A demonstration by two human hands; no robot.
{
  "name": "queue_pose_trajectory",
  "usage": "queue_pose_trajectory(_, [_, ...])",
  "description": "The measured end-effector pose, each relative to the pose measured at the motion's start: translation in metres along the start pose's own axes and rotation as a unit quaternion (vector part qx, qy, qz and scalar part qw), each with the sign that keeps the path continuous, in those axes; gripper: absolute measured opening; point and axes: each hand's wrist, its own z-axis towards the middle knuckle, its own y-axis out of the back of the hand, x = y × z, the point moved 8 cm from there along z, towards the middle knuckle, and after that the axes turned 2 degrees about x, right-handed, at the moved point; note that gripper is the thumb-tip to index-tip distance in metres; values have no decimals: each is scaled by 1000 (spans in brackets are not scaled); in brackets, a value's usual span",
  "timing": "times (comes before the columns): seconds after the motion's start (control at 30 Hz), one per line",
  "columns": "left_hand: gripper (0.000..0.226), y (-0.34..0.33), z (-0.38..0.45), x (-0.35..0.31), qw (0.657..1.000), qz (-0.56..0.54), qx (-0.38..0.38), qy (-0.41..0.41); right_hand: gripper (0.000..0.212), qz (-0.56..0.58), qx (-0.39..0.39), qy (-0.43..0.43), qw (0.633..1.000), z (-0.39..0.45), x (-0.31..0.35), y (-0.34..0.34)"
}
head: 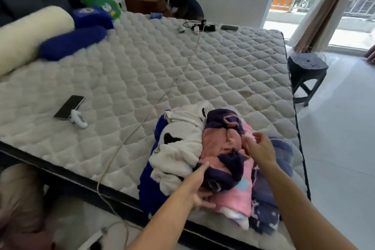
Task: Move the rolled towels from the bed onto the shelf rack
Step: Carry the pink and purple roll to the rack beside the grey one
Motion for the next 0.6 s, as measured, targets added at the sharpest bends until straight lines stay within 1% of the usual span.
queue_pose_trajectory(0.07, [60,-8,9,-6,999,-31,-12,7,52,-35,45,-17,998,36,11,-7])
queue_pose_trajectory(0.1, [62,-9,14,-8,999,-42,-24,13,56,-42,72,-32,996,51,14,-13])
queue_pose_trajectory(0.17, [67,-8,23,-7,998,-52,-38,26,59,-25,125,-55,990,67,19,-28])
queue_pose_trajectory(0.23, [67,-7,30,-9,995,-69,-56,37,58,-14,168,-72,983,81,19,-44])
queue_pose_trajectory(0.3, [66,-8,34,-10,993,-91,-64,44,72,16,211,-108,971,100,-4,-64])
queue_pose_trajectory(0.37, [64,-10,38,-11,990,-109,-72,43,83,44,231,-154,960,112,-23,-77])
queue_pose_trajectory(0.4, [64,-11,38,-12,990,-115,-75,41,80,59,232,-163,957,110,-23,-80])
queue_pose_trajectory(0.47, [61,-12,38,-12,989,-119,-79,34,61,71,236,-169,954,100,-13,-80])
queue_pose_trajectory(0.6, [46,-15,35,-11,989,-124,-78,13,48,84,223,-152,959,98,-9,-73])
